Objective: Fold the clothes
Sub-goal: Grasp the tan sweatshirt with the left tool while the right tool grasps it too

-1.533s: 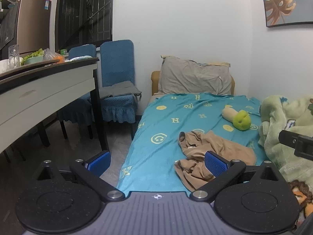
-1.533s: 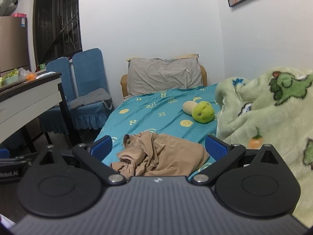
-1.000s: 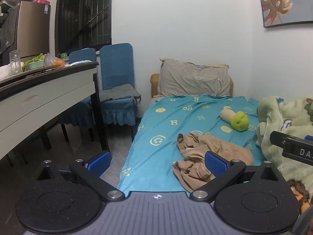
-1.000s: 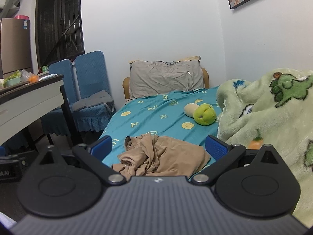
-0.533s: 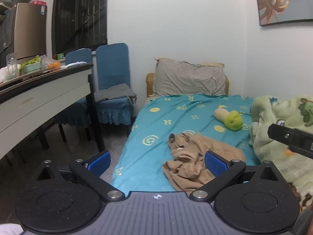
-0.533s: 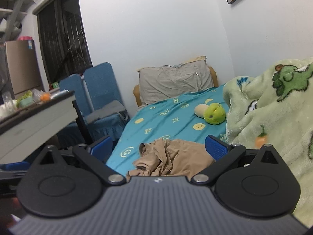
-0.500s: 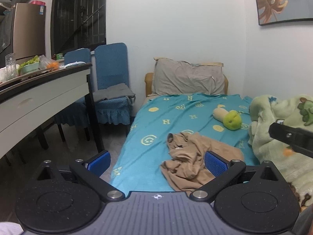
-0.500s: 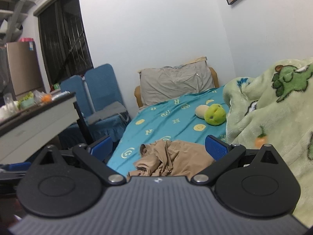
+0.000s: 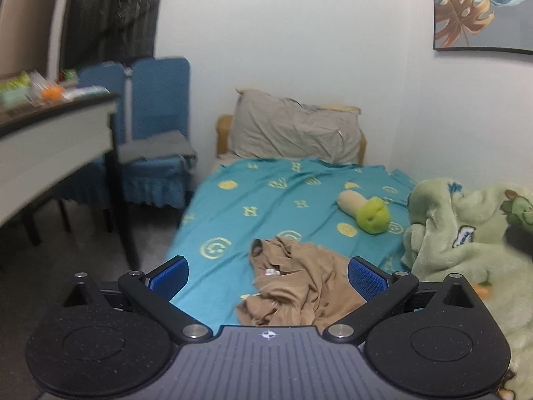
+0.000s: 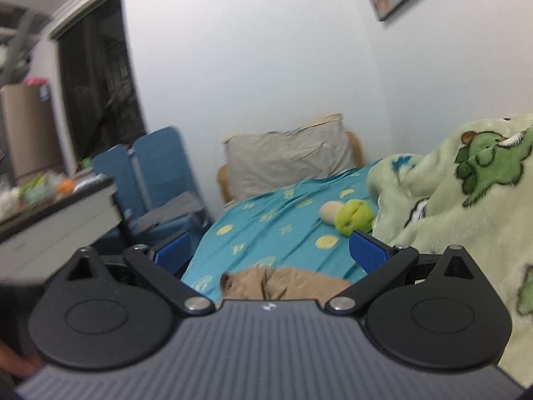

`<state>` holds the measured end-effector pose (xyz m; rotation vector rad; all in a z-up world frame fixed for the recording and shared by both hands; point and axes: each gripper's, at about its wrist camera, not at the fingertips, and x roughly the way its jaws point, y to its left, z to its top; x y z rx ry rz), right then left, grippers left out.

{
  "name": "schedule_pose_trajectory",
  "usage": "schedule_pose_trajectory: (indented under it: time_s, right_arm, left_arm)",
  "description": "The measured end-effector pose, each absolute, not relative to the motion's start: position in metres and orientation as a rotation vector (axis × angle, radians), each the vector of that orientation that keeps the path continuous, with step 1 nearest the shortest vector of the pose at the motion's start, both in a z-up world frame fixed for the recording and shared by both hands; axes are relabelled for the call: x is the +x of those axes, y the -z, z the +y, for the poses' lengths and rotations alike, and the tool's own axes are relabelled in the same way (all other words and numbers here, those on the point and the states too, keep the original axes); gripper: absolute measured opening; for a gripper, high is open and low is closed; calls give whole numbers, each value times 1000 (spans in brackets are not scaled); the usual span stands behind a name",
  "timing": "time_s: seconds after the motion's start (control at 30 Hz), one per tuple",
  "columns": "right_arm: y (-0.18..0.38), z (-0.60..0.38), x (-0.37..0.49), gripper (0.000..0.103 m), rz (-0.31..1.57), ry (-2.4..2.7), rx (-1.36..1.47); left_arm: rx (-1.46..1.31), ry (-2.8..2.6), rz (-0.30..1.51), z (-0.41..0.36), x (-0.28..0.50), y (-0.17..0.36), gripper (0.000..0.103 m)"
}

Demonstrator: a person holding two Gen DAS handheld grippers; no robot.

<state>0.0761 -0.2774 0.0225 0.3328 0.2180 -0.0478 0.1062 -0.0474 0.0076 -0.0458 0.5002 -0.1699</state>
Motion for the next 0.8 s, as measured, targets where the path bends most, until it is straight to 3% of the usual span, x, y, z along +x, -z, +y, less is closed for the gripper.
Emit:
schedule_pose_trajectory:
  time_s: [0.2,0.4,0.47,0.57,0.6,0.8]
  right_arm:
    - [-16,-268,140,103,287,93,405]
    - [34,-270,192,100,358,66,458]
    - [45,-270,200,100,357,71,424]
    - [58,-269,212,100,357,90,395]
    - [60,-266,214,100,368,84,399]
    - [60,-258,214,96,349,32,343]
  left_arm:
    - [-250,319,659,-33,213,71,97]
    - [-534,381,814,-17,293,157,82]
    - [-575,397,810,-15,306,172,71]
    - [-569,418,786,-19,314,179,33]
    - [-558,428,778,-19,314,180,12]
    - [-495,450,644,-12,278,139,5]
